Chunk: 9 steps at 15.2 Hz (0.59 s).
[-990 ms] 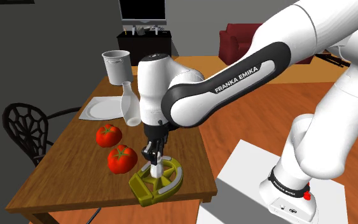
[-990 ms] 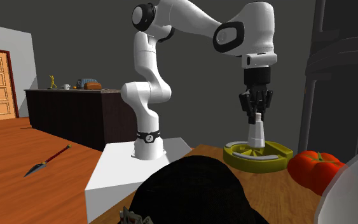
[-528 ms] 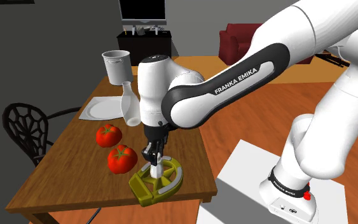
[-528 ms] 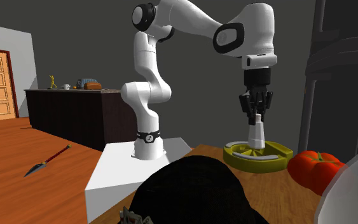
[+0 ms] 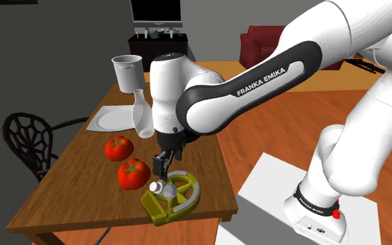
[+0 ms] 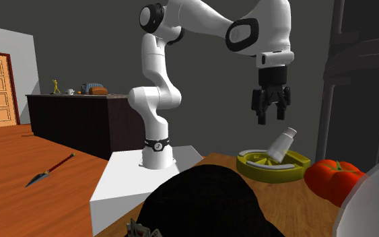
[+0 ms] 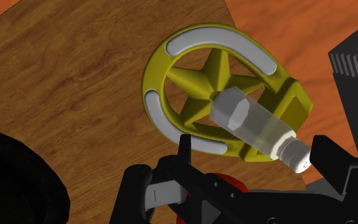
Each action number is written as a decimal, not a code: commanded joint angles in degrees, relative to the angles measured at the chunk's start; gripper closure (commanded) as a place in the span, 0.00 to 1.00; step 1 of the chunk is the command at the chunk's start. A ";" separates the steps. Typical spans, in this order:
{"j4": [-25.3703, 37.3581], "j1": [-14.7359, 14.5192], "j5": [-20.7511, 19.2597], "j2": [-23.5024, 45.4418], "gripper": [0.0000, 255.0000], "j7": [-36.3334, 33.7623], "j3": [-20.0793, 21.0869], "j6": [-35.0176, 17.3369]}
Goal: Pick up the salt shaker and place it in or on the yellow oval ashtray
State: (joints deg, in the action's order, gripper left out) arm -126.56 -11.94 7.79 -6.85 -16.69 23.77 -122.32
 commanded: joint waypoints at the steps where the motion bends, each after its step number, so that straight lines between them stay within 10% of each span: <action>1: 2.01 0.14 0.42 -1.62 0.00 0.40 -0.40 3.62; 9: 3.01 0.19 0.52 -2.18 0.00 0.51 -0.58 5.16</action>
State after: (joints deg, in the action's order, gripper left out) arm -123.55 -11.75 8.31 -9.02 -16.18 23.19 -117.17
